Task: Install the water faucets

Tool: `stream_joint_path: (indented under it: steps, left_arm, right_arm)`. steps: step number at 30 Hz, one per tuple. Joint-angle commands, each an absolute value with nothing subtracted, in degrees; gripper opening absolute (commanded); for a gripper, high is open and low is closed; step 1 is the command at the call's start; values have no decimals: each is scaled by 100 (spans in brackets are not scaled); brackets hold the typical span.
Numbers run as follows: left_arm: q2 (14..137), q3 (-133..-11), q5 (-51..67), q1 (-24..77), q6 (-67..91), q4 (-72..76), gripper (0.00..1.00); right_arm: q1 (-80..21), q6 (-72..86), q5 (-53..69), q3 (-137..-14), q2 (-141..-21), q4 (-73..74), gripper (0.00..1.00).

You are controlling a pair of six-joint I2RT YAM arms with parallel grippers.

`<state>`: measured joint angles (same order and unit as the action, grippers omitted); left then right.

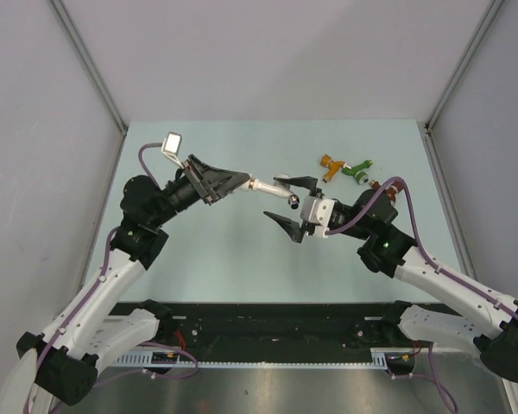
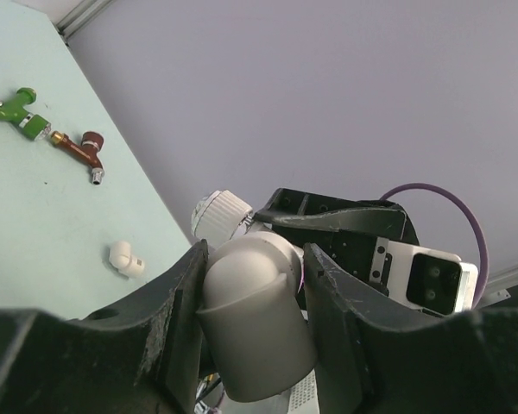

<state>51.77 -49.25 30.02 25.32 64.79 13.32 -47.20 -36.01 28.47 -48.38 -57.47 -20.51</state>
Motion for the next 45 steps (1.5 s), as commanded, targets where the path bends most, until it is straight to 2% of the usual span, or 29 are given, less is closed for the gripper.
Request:
stream_joint_path:
  steps: [1, 3, 4, 6, 7, 9, 10, 16, 20, 23, 30, 33, 34, 36, 37, 40, 45]
  left_arm:
    - [5124, -5282, 3103, 2610, 6390, 1793, 0]
    - [5115, -5239, 3103, 2610, 6249, 1968, 0]
    - [5098, -5169, 3085, 2619, 6206, 2038, 0]
    - [5071, -5089, 3085, 2619, 6065, 2293, 0]
    - [5054, -5028, 3102, 2619, 6012, 2372, 0]
    - [5027, -4984, 3172, 2619, 5845, 2618, 0]
    - [5010, -4949, 3190, 2619, 5784, 2689, 0]
    - [4799, -4694, 3498, 2637, 5195, 3488, 0]
    - [4588, -4430, 3577, 2646, 4835, 4147, 0]
    - [4509, -4254, 3656, 2646, 4764, 4543, 0]
    - [4421, -3920, 3569, 2654, 4852, 4966, 0]
    - [4377, -3841, 3139, 2654, 4939, 4537, 0]
    - [4342, -3832, 2964, 2654, 5000, 4135, 0]
    - [4316, -3832, 2559, 2654, 5106, 3790, 0]
    - [4315, -3867, 2453, 2654, 5246, 3449, 0]
    - [4350, -4094, 2040, 2646, 5440, 2562, 0]
    - [4412, -4385, 1759, 2646, 5616, 1960, 0]
  right_arm:
    - [-4755, -3043, 3058, -4983, -5801, -2417, 68]
    - [-4746, -2526, 3216, -4983, -5827, -2566, 60]
    - [-4746, -2322, 3269, -4983, -5836, -2610, 49]
    - [-4746, -1718, 3348, -4983, -5853, -2786, 37]
    - [-4746, -1505, 3357, -4983, -5871, -2838, 23]
    - [-4711, -1013, 3375, -4983, -5854, -3058, 11]
    - [-4685, -480, 3410, -4983, -5862, -3154, 2]
    - [-4247, 1938, 3226, -4983, -5968, -3981, 0]
    - [-3806, 4448, 2971, -4983, -6152, -4324, 0]
    - [-3490, 5559, 3014, -4983, -6380, -4403, 0]
    - [-3419, 6775, 3208, -4983, -6837, -4658, 0]
    - [-3367, 6707, 3182, -4983, -6864, -4536, 15]
    - [-3349, 6445, 3182, -4983, -6803, -4483, 25]
    - [-3322, 6119, 3077, -4992, -6689, -4281, 39]
    - [-3305, 5700, 2998, -4992, -6610, -4158, 51]
    - [-3278, 4959, 2655, -4983, -6215, -3666, 61]
    - [-3278, 3070, 2233, -4983, -5539, -2954, 73]
